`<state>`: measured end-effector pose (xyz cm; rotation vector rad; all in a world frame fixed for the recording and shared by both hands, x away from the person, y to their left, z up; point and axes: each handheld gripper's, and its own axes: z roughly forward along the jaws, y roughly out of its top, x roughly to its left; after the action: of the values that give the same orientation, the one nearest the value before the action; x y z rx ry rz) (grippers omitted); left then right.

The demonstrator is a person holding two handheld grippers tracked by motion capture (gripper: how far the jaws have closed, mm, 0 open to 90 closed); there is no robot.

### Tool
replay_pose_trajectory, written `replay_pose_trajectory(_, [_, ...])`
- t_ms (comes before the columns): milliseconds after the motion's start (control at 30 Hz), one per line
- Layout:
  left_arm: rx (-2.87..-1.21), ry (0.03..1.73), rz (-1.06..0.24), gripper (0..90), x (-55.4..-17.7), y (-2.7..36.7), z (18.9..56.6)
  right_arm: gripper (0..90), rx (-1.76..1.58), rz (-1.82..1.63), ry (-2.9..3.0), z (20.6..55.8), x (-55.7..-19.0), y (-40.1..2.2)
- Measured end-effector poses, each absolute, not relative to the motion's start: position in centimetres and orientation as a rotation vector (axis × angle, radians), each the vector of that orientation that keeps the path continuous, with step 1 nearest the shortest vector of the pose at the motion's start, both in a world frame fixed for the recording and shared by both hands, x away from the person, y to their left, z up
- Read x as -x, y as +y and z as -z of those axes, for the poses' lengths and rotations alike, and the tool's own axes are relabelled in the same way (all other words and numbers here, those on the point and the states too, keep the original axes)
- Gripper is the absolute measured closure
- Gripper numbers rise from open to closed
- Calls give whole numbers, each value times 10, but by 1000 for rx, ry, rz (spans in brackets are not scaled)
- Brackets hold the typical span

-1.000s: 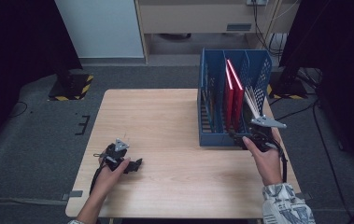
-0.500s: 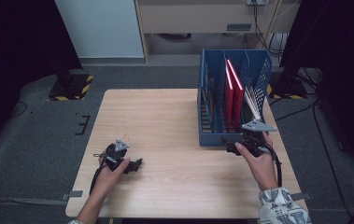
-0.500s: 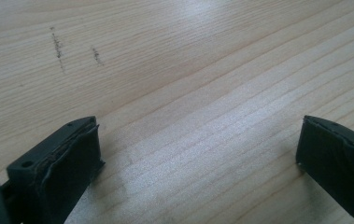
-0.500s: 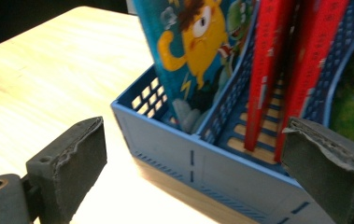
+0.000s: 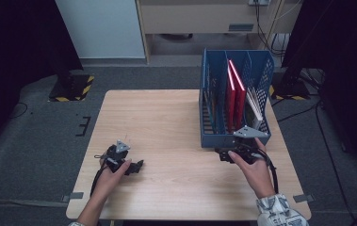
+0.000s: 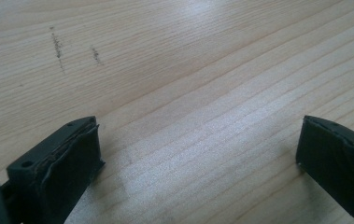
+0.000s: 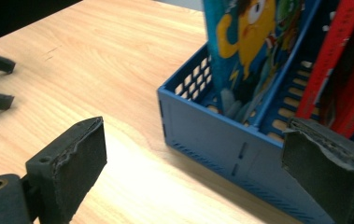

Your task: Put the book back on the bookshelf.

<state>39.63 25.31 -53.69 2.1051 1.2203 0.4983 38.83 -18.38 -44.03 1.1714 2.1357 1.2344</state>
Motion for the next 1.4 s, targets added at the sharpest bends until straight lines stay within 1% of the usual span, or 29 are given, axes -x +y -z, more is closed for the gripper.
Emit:
replay_pose_trajectory(633, [-2105,1220,-498,0,-396,253,537,66,-1131,-1208,2233,453,-372,-165])
replay_pose_trajectory(1033, [-2105,1220,-498,0,-396,253,537,60,-1159,-1215,2307,473,-366,-148])
replay_pose_trajectory(1400, [-2105,1219,-498,0,-396,253,537,55,-1144,-1194,2364,484,-365,-134])
